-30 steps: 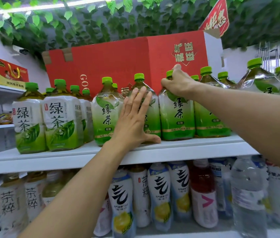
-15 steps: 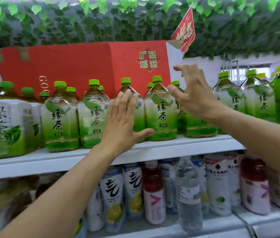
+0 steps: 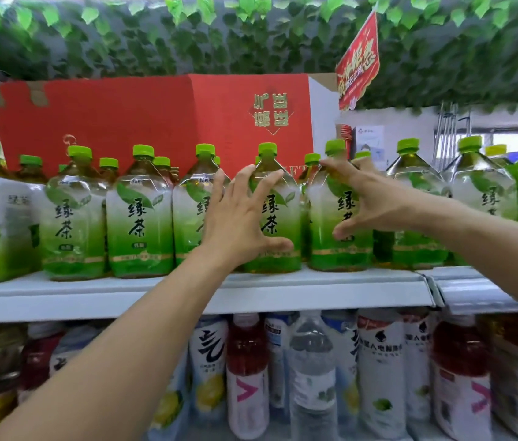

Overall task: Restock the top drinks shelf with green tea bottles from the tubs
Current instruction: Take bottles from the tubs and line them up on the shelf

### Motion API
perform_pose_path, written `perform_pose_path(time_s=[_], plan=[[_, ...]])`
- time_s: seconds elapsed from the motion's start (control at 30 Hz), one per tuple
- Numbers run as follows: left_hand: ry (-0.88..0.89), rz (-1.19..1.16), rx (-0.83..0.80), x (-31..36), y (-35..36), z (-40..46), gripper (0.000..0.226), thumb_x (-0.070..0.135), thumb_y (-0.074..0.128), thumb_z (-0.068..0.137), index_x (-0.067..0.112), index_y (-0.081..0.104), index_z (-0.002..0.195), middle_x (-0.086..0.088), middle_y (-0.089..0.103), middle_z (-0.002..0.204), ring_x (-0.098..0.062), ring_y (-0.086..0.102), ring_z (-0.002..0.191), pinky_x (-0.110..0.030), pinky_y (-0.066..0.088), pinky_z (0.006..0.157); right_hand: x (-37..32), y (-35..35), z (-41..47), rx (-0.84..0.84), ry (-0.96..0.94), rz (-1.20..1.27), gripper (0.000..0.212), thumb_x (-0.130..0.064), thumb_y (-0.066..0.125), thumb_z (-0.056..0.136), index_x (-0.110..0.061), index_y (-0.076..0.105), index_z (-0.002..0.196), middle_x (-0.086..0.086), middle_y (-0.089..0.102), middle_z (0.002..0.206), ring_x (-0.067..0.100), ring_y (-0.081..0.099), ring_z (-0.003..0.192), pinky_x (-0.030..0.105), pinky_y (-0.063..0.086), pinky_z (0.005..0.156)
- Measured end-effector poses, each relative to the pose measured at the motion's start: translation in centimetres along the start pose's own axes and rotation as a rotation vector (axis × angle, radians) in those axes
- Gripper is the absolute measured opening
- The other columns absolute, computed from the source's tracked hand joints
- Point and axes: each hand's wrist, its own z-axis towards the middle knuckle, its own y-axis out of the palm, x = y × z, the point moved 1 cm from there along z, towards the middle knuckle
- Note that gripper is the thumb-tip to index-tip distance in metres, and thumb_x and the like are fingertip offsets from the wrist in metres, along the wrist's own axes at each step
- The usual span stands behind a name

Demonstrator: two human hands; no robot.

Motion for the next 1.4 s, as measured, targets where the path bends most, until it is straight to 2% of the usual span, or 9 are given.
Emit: perform_pose_path(time_s=[0.33, 0.63, 0.8, 0.93, 1.07, 1.17, 1.23, 1.3, 1.4], plan=[[-0.004, -0.031, 0.059, 0.2, 0.6, 0.1, 0.119, 0.080, 0.071, 0.063, 0.039, 0.010, 0.157, -0.011, 0.014, 0.164, -0.027, 0.015, 0.153, -0.046, -0.012, 0.123, -0.6, 1.4, 1.4, 0.033, -0.023, 0.007, 0.126, -0.041, 0.092, 0.060, -0.053, 0.004, 0.149, 0.012, 0.024, 0.150, 0.038, 0.033, 0.138, 0.058, 0.030, 0.115], [0.004, -0.074, 0.067, 0.1, 0.9, -0.2, 0.118, 0.079, 0.071, 0.064, 0.042, 0.008, 0.156, -0.011, 0.010, 0.164, -0.027, 0.006, 0.155, -0.042, -0.018, 0.119, -1.1, 1.8, 0.7, 0.022, 0.065, 0.019, 0.123, -0.029, 0.087, 0.072, -0.058, -0.006, 0.148, 0.011, -0.001, 0.162, 0.041, 0.009, 0.149, 0.062, 0.017, 0.118], [-0.004, -0.075, 0.037, 0.1, 0.2, -0.3, 0.119, 0.078, 0.073, 0.063, 0.040, 0.010, 0.156, -0.013, 0.011, 0.164, -0.031, 0.009, 0.154, -0.047, -0.010, 0.124, -1.1, 1.0, -1.7, 0.051, -0.014, -0.140, 0.113, -0.025, 0.080, 0.080, -0.044, -0.003, 0.155, 0.007, 0.001, 0.164, 0.029, 0.005, 0.152, 0.053, 0.017, 0.118], [-0.048, -0.089, -0.017, 0.5, -0.5, 0.0, 0.112, 0.075, 0.071, 0.069, 0.038, 0.011, 0.156, -0.013, 0.009, 0.164, -0.033, 0.006, 0.155, -0.049, -0.011, 0.124, 3.2, -1.9, -4.3, 0.154, -0.070, -0.223, 0.115, -0.032, 0.084, 0.073, -0.037, 0.005, 0.156, 0.004, 0.015, 0.160, 0.024, 0.010, 0.148, 0.054, 0.021, 0.120], [-0.093, -0.129, 0.027, 3.2, -0.5, 0.0, 0.119, 0.086, 0.049, 0.064, 0.025, 0.010, 0.159, -0.007, -0.004, 0.166, -0.026, -0.006, 0.155, -0.043, -0.014, 0.122, 8.4, -3.8, -5.8, 0.132, 0.001, -0.272, 0.136, -0.057, 0.085, 0.058, -0.039, -0.009, 0.154, 0.010, 0.018, 0.160, 0.032, 0.019, 0.147, 0.058, 0.023, 0.118], [-0.039, -0.120, 0.026, 6.4, 0.6, 0.8, 0.128, 0.084, 0.060, 0.066, 0.024, -0.003, 0.160, -0.005, -0.015, 0.167, -0.022, -0.016, 0.154, -0.041, -0.016, 0.121, 10.5, -4.1, -5.6, 0.089, -0.033, -0.402, 0.144, -0.075, 0.077, 0.052, -0.036, -0.020, 0.152, 0.013, 0.014, 0.163, 0.036, 0.015, 0.149, 0.055, 0.006, 0.122], [-0.021, -0.061, -0.003, 7.7, 1.0, 1.7, 0.130, 0.084, 0.062, 0.066, 0.030, -0.009, 0.159, -0.007, -0.017, 0.167, -0.024, -0.018, 0.154, -0.043, -0.018, 0.121, 11.0, -3.9, -5.5, 0.061, -0.050, -0.450, 0.144, -0.073, 0.077, 0.056, -0.031, -0.021, 0.153, 0.013, 0.007, 0.165, 0.036, 0.006, 0.151, 0.046, -0.011, 0.114], [-0.022, 0.018, -0.036, 8.2, 1.1, 2.6, 0.129, 0.087, 0.061, 0.065, 0.037, -0.013, 0.158, -0.009, -0.013, 0.168, -0.026, -0.016, 0.155, -0.047, -0.019, 0.120, 11.4, -3.4, -5.2, 0.053, -0.061, -0.450, 0.142, -0.070, 0.078, 0.058, -0.031, -0.019, 0.154, 0.014, 0.004, 0.165, 0.037, 0.004, 0.151, 0.038, -0.008, 0.107], [-0.045, 0.049, -0.061, 8.5, 1.2, 3.0, 0.128, 0.086, 0.064, 0.062, 0.041, -0.008, 0.157, -0.010, 0.006, 0.168, -0.026, -0.001, 0.156, -0.052, -0.017, 0.121, 12.1, -2.8, -4.4, 0.074, -0.116, -0.414, 0.145, -0.072, 0.080, 0.052, -0.032, -0.015, 0.154, 0.017, 0.012, 0.161, 0.038, 0.013, 0.149, 0.043, 0.006, 0.119]])
